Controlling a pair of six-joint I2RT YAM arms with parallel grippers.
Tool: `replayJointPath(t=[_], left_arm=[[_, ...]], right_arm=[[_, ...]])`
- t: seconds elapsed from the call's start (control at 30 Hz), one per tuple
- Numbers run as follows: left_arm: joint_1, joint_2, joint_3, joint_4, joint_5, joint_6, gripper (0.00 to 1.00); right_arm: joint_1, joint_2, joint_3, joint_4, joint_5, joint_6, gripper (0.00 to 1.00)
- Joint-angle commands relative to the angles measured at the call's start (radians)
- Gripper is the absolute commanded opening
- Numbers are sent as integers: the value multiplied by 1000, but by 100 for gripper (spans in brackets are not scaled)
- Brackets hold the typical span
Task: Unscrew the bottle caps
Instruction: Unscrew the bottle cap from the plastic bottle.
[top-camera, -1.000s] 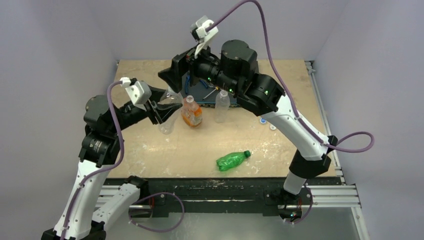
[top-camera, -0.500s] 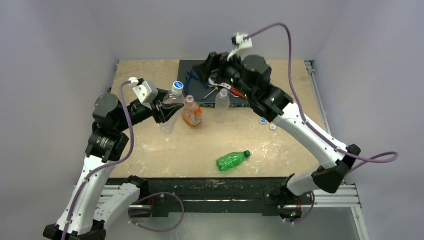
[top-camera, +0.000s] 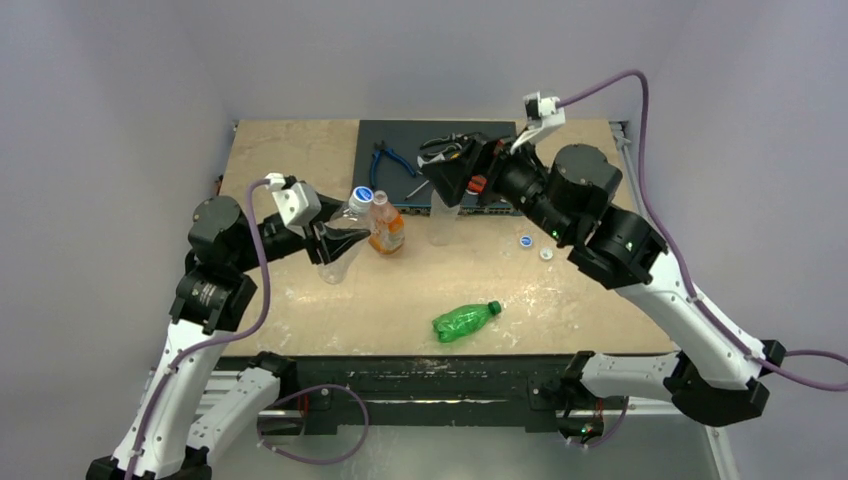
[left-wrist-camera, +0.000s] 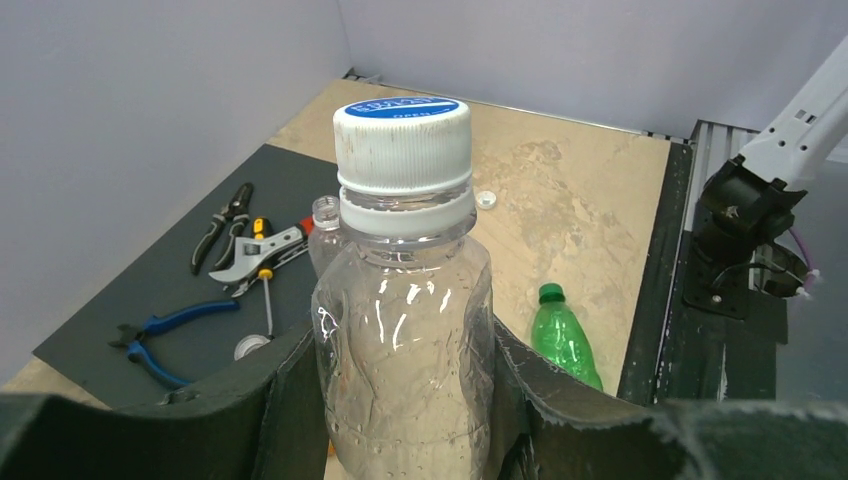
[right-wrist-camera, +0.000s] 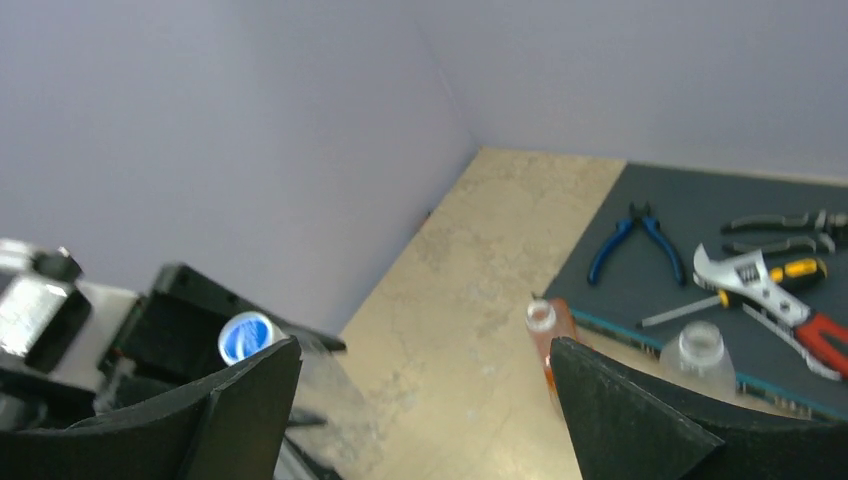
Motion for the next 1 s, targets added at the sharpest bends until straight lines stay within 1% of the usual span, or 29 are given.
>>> replayJointPath(t=[0.0,0.1,0.17,0.23,0.3,0.37,0.47,0.7,0.83,0.9,0.97], left_arm=[[4,31,-2,34,52,-13,0],[4,47,-9,81,23,-44,0],[4,59,-18,138,-18,-84,0],[4,87,1,164,-21,-103,0],[4,121,34,153,-1,-112,0],[4,144,60,113,26,-104,0],[4,124,57,74,44,-77,0],[4,82,26,101,68,-117,0],[4,84,15,161,43,-179,0],[4,90,17,166,24,-188,0],[4,93,16,162,-8,-187,0]], right_arm=[[10,113,169,93,54,-138,99],[10,188,234,123,80,-133,99],[20,298,331,59,101,-122,99],[63,371,399,38,136,-128,99],[102,411,431,43,149,-144,99],[112,419,423,65,149,-144,99],[113,399,393,115,123,-145,99],[116,387,369,128,73,-135,97],[116,369,329,148,54,-118,90],[116,360,308,163,40,-107,86],[118,357,292,177,27,-98,85]])
